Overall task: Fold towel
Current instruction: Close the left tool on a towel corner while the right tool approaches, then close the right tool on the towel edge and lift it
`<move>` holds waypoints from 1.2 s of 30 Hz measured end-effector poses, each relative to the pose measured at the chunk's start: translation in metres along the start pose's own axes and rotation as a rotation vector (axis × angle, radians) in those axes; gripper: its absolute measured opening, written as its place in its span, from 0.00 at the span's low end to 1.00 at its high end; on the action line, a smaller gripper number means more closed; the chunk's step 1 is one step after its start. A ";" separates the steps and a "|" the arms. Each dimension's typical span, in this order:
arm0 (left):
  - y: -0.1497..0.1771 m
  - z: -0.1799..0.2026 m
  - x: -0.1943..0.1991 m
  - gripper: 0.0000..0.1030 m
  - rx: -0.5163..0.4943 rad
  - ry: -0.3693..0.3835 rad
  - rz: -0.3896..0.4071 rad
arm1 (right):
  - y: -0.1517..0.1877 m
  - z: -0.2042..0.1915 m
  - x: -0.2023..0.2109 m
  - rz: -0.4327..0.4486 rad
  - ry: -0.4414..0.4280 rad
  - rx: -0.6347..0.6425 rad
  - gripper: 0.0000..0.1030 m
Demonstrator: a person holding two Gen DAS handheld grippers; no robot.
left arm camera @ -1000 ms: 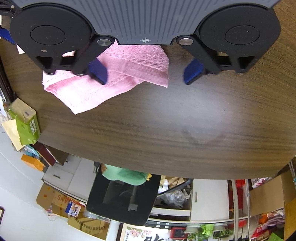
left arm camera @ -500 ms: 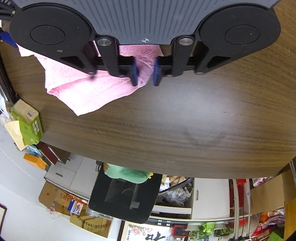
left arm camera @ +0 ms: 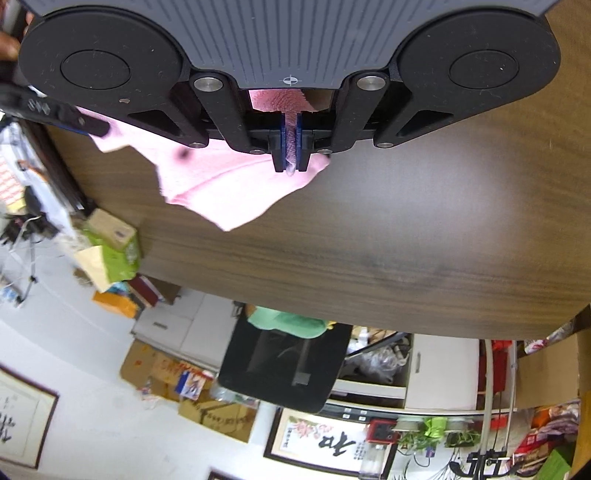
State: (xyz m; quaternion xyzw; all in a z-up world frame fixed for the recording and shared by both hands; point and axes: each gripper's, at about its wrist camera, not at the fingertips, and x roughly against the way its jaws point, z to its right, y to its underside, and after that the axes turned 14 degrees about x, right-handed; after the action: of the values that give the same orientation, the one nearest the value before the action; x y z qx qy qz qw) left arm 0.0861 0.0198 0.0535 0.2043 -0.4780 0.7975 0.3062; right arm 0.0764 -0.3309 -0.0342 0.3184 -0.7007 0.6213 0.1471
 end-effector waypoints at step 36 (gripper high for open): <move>0.019 -0.023 0.002 0.04 0.081 0.010 -0.002 | -0.008 -0.004 0.002 0.056 -0.001 0.096 0.03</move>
State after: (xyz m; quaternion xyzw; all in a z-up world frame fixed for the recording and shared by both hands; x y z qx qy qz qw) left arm 0.0707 0.0342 0.0317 0.2131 -0.4437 0.8168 0.3011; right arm 0.0787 -0.3278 -0.0257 0.3057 -0.6788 0.6579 0.1139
